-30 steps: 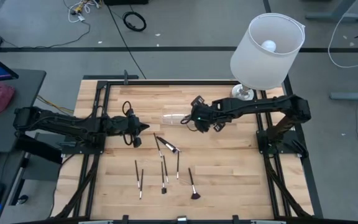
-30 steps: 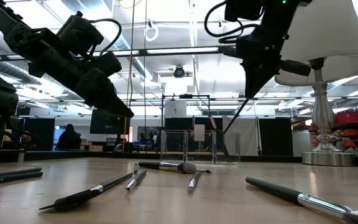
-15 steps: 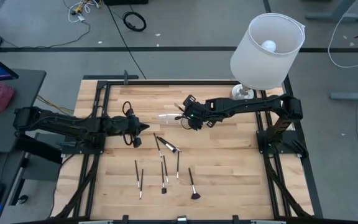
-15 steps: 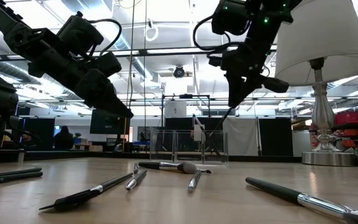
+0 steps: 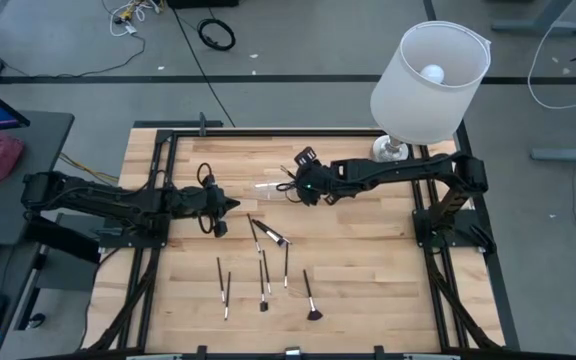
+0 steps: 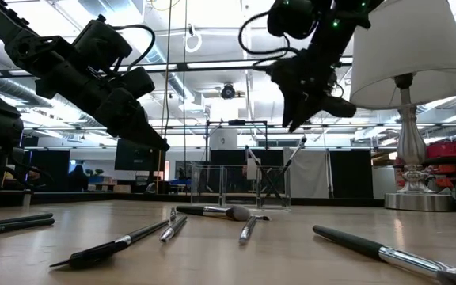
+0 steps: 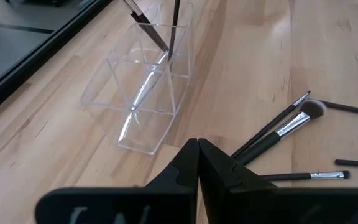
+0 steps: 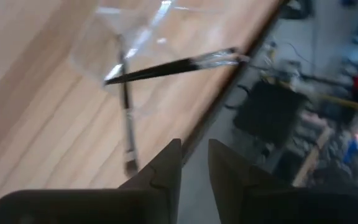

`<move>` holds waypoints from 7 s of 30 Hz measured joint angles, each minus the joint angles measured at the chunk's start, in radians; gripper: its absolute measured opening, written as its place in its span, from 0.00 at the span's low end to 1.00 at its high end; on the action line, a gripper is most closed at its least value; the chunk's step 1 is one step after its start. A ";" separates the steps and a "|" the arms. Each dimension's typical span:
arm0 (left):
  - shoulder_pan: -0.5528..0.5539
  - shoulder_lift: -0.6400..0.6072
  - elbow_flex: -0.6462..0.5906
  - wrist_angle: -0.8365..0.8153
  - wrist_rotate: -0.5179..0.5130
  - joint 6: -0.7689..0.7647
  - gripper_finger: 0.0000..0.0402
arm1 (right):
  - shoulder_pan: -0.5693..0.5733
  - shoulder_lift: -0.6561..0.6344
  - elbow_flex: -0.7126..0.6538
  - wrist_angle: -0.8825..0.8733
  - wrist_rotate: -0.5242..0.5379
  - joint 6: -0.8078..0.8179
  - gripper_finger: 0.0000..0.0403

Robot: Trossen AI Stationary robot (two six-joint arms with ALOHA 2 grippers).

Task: Put items in baskets/containers
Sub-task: Put the black highlighter brush into the transparent organizer

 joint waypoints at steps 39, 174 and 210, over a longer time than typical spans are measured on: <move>0.000 0.000 0.000 -0.005 0.095 -0.034 0.03 | 0.400 0.009 -0.453 0.845 -0.351 1.033 0.38; -0.034 0.000 0.000 0.248 0.352 0.043 0.03 | 0.352 0.288 -0.860 1.619 -0.114 1.188 0.06; -0.044 0.000 0.000 0.054 0.209 0.045 0.03 | -0.022 0.020 -0.056 0.243 -0.147 -0.227 0.04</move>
